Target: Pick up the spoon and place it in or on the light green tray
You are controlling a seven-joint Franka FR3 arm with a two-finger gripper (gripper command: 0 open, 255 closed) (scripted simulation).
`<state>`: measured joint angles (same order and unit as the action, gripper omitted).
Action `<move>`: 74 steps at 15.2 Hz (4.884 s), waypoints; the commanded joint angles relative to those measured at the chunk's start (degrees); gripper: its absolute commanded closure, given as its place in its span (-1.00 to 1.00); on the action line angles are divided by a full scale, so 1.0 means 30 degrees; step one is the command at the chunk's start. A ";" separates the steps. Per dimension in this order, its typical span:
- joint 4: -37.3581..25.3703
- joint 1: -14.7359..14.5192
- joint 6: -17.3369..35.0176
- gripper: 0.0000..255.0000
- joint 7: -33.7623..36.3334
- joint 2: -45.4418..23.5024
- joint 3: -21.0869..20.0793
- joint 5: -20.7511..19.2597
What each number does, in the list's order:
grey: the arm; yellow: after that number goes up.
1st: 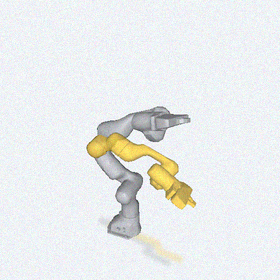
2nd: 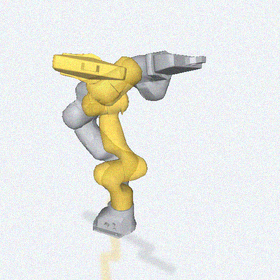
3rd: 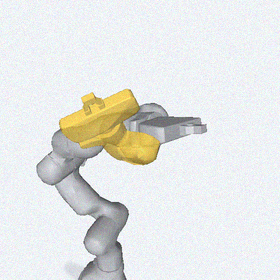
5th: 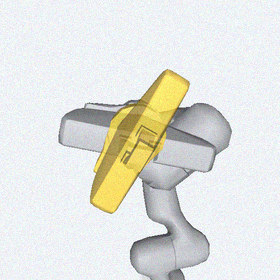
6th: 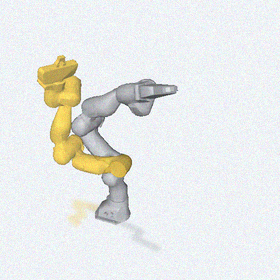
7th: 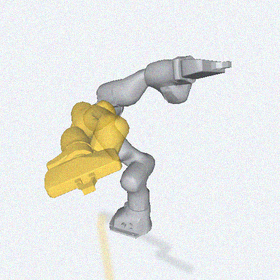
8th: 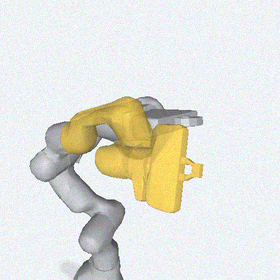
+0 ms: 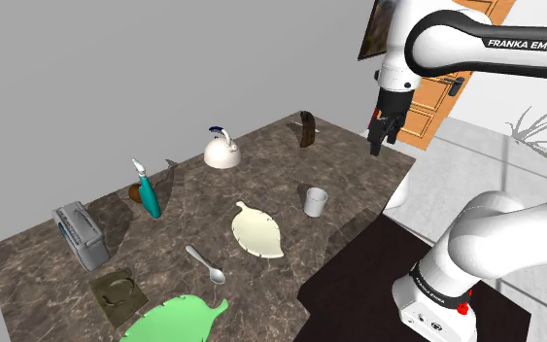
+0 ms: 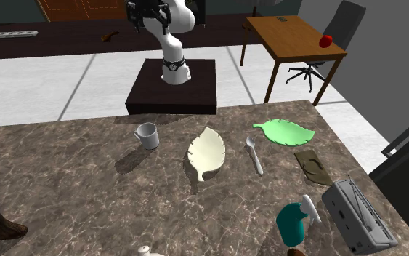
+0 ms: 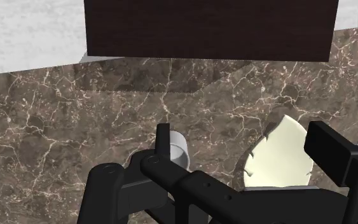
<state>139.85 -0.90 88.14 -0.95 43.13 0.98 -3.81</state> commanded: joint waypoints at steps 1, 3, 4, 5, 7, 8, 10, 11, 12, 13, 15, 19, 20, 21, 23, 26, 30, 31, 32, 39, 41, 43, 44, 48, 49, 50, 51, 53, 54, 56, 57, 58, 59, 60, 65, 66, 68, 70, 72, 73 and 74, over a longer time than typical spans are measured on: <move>0.0000 0.0000 0.0000 -1.00 0.0000 0.0000 0.0000 0.0000; 0.0487 -0.0249 0.1096 -1.00 0.0530 -0.0626 -0.0365 0.0513; 0.0696 -0.0374 0.1655 -1.00 0.0784 -0.0977 -0.0551 0.0765; 0.0881 -0.0501 0.2219 -1.00 0.1030 -0.1355 -0.0738 0.1014; 0.1177 -0.0761 0.3359 -1.00 0.1507 -0.2186 -0.1113 0.1499; 0.1288 -0.0893 0.3934 -1.00 0.1736 -0.2638 -0.1299 0.1733; 0.1433 -0.1159 0.5088 -1.00 0.2179 -0.3614 -0.1669 0.2183; 0.1466 -0.1289 0.5663 -1.00 0.2391 -0.4136 -0.1854 0.2399; 0.1473 -0.1419 0.6237 -1.00 0.2599 -0.4678 -0.2038 0.2607; 0.1453 -0.1544 0.6807 -1.00 0.2800 -0.5241 -0.2223 0.2808; 0.1336 -0.1793 0.7929 -1.00 0.3194 -0.6420 -0.2582 0.3180; 0.0785 -0.2245 1.0067 -1.00 0.3945 -0.8957 -0.3285 0.3794; 0.0584 -0.2351 1.0571 -1.00 0.4130 -0.9621 -0.3452 0.3913; 0.0357 -0.2455 1.1061 -1.00 0.4316 -1.0294 -0.3615 0.4018; -0.0171 -0.2661 1.1995 -1.00 0.4691 -1.1662 -0.3923 0.4179; -0.1142 -0.2966 1.3265 -1.00 0.5269 -1.3755 -0.4338 0.4294; -0.2759 -0.3428 1.4683 -1.00 0.6074 -1.6581 -0.4749 0.4219; -0.3220 -0.3555 1.4984 -1.00 0.6278 -1.7289 -0.4825 0.4167; -0.3703 -0.3692 1.5262 -1.00 0.6482 -1.7997 -0.4889 0.4104; -0.7718 -0.4840 1.6566 -1.00 0.7813 -2.2917 -0.5046 0.3539; -0.9082 -0.5222 1.6726 -1.00 0.8140 -2.4316 -0.5020 0.3384; -1.0554 -0.5618 1.6789 -1.00 0.8441 -2.5722 -0.4979 0.3243; -1.1334 -0.5821 1.6783 -1.00 0.8581 -2.6429 -0.4954 0.3179; -1.4798 -0.6648 1.6498 -1.00 0.9094 -2.9329 -0.4851 0.2951; -1.5766 -0.6862 1.6356 -1.00 0.9210 -3.0082 -0.4825 0.2902; -1.6786 -0.7079 1.6181 -1.00 0.9323 -3.0852 -0.4799 0.2855; -1.6906 -0.7107 1.6159 -1.00 0.9334 -3.0941 -0.4794 0.2852; -1.7040 -0.7208 1.6426 -1.00 0.9351 -3.1334 -0.4763 0.2824; -1.7115 -0.7259 1.6555 -1.00 0.9360 -3.1533 -0.4748 0.2810; -1.7278 -0.7362 1.6807 -1.00 0.9378 -3.1939 -0.4717 0.2782; -1.7367 -0.7413 1.6929 -1.00 0.9386 -3.2146 -0.4701 0.2769; -1.7518 -0.7496 1.7116 -1.00 0.9400 -3.2476 -0.4676 0.2747; -1.7511 -0.7496 1.7120 -1.00 0.9400 -3.2472 -0.4676 0.2747; -1.7516 -0.7496 1.7117 -1.00 0.9400 -3.2474 -0.4676 0.2748; -1.7518 -0.7496 1.7116 -1.00 0.9400 -3.2476 -0.4676 0.2748; -1.7518 -0.7496 1.7116 -1.00 0.9400 -3.2476 -0.4676 0.2748; -1.7517 -0.7496 1.7117 1.00 0.9400 -3.2475 -0.4676 0.2748; -1.7517 -0.7496 1.7117 1.00 0.9400 -3.2475 -0.4676 0.2748; -1.7516 -0.7496 1.7117 1.00 0.9400 -3.2475 -0.4676 0.2748; -1.7519 -0.7497 1.7117 1.00 0.9400 -3.2477 -0.4676 0.2747; -1.7520 -0.7497 1.7117 1.00 0.9401 -3.2477 -0.4676 0.2747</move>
<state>87.29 -23.40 139.49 27.26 -54.29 -13.05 4.44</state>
